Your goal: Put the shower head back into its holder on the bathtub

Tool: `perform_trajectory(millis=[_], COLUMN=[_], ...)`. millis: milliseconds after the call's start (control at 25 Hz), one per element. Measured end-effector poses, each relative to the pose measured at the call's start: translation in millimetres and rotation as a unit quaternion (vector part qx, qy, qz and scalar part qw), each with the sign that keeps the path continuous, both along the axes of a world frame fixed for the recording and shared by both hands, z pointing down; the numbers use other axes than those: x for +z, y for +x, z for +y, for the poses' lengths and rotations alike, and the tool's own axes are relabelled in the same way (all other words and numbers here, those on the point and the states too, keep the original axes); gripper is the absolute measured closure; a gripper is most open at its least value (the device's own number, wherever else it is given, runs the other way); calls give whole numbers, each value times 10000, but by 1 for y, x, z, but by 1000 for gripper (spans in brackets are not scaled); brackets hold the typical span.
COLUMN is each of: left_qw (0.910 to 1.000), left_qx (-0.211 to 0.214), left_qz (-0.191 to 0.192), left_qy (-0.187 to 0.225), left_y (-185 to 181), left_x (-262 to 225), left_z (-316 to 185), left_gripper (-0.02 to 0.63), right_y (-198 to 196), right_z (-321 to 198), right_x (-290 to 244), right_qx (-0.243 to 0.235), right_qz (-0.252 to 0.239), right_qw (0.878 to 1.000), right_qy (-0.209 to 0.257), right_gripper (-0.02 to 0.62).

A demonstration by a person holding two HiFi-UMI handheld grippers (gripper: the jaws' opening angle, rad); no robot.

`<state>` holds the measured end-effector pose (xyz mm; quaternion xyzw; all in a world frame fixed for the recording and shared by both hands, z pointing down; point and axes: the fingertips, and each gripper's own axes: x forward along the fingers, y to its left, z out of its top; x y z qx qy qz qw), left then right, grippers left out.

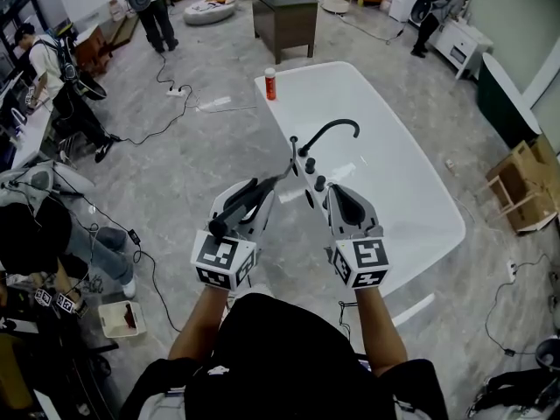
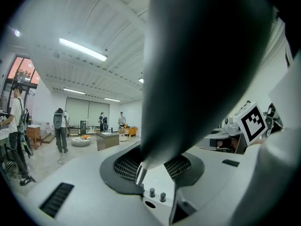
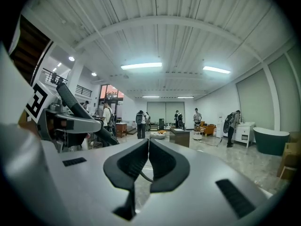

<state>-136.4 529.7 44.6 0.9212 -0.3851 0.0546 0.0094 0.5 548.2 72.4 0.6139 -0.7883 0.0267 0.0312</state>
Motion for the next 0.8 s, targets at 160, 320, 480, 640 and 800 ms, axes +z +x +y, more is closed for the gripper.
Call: perform_trajectory(millis=[160,320,480,640,800], left_qw=[10000,9999,9998,9998,9998], left_qx=[-78,-132,-143,-151,-139], left_qz=[-17,67,55,88,144], left_qy=[-9,-86,-105,-81,-50], left_y=[8,17,18,16,14], left_x=[3,3,7,7,4], left_z=[12,14,12,3,-18], left_gripper=[462,462,462,462,462], right_y=[8,18,13,8,8], right_z=[15,18,9,-2,-23], right_x=[1,3,10,14,15], right_qx=[-92,-95,-150,-214,-196], right_qz=[-107,-172,-144,-107,-108], right_qw=[9999,9998,9998,9997,9997], right_qy=[68,37,-21,-57,-69], right_gripper=[571,571,571,572,571])
